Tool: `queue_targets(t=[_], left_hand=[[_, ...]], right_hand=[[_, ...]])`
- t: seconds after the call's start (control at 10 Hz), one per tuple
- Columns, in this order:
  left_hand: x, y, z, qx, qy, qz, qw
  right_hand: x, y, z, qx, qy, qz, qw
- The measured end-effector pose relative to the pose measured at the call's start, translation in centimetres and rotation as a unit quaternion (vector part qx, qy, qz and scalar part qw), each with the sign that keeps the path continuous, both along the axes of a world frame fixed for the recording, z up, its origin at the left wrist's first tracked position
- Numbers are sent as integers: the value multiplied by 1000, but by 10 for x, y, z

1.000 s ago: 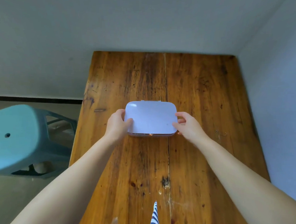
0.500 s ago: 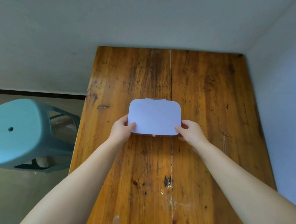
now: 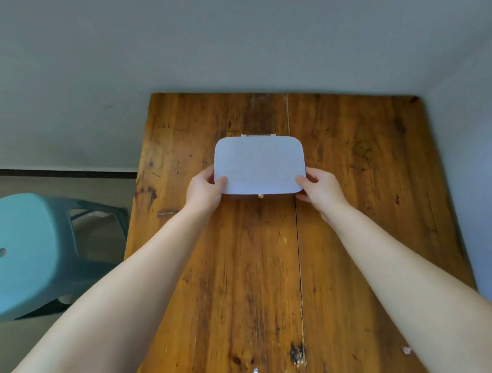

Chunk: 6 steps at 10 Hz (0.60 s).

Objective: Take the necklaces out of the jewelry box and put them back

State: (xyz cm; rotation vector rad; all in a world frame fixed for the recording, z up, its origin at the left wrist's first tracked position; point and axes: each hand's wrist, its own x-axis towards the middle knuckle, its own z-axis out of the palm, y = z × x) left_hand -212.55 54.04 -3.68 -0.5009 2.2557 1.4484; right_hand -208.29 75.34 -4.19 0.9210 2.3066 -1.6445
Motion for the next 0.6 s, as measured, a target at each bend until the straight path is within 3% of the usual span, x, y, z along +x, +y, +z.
queue_targets(t=[0.4,0.6], left_hand=[[-51,12,1,-6,71,-11,997],[-26,9,5,-77,37,-59,995]], right_hand=[[-58,2,-1,6,11,-17,1000],[-35,7,22,-98,-42,-47,993]])
